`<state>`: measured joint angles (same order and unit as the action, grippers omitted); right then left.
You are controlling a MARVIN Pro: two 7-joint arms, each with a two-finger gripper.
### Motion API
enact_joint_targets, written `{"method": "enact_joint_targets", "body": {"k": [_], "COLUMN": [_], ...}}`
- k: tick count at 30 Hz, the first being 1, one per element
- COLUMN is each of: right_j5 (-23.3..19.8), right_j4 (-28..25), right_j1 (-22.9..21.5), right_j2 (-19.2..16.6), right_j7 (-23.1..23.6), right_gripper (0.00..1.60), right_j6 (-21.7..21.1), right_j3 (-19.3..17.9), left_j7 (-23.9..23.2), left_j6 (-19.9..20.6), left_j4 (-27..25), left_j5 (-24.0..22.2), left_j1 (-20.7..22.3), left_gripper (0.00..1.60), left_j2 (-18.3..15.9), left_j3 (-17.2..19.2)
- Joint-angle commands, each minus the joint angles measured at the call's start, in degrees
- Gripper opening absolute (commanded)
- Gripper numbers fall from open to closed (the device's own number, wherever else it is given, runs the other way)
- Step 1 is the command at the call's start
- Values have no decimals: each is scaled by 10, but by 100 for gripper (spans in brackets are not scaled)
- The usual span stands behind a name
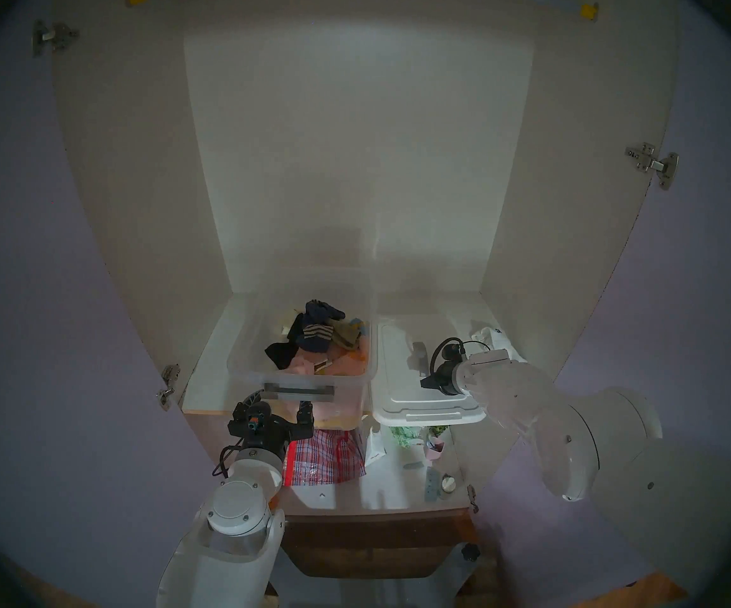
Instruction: Take socks out of the storage bin, place them on top of the cabinet, and put the lid back on the bin
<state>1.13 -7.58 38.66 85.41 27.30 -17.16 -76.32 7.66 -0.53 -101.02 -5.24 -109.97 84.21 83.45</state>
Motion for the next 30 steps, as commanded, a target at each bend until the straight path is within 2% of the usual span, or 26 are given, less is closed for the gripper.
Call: {"method": "enact_joint_targets", "body": {"k": [1,7,11,16,19,22,27,30], "right_j5": [29,51,64,49,43,33,26,22], "right_j4": [9,4,1,-18,-30,-39,-55,-67], "right_j1": [16,16,5,-17,-31,-45,-48,-47], "right_j2": [2,-2,-8,-19,-26,-33,-38,-40], "right_j7": [71,181,221,172,133,97,-7,-26], "right_gripper": [15,10,9,13,6,9,16,14], "right_j6": [-64,-122,-122,-106,-91,-87,-76,-75], "right_j3": [38,102,137,141,126,105,66,46], "left_j7": [-3,0,1,2,2,3,4,4], "left_j6": [-7,-6,-6,-7,-6,-7,-7,-7], "left_j4": [-20,-19,-18,-19,-19,-19,-20,-20], "left_j5": [1,-1,-1,-2,-3,-3,-4,-5], "left_j1": [12,12,13,13,13,13,13,13], "left_gripper": [160,160,160,160,160,160,160,160], "left_j2": [-2,-3,-4,-5,-6,-6,-8,-10], "left_j3": [1,0,-1,-2,-2,-3,-4,-5]}}
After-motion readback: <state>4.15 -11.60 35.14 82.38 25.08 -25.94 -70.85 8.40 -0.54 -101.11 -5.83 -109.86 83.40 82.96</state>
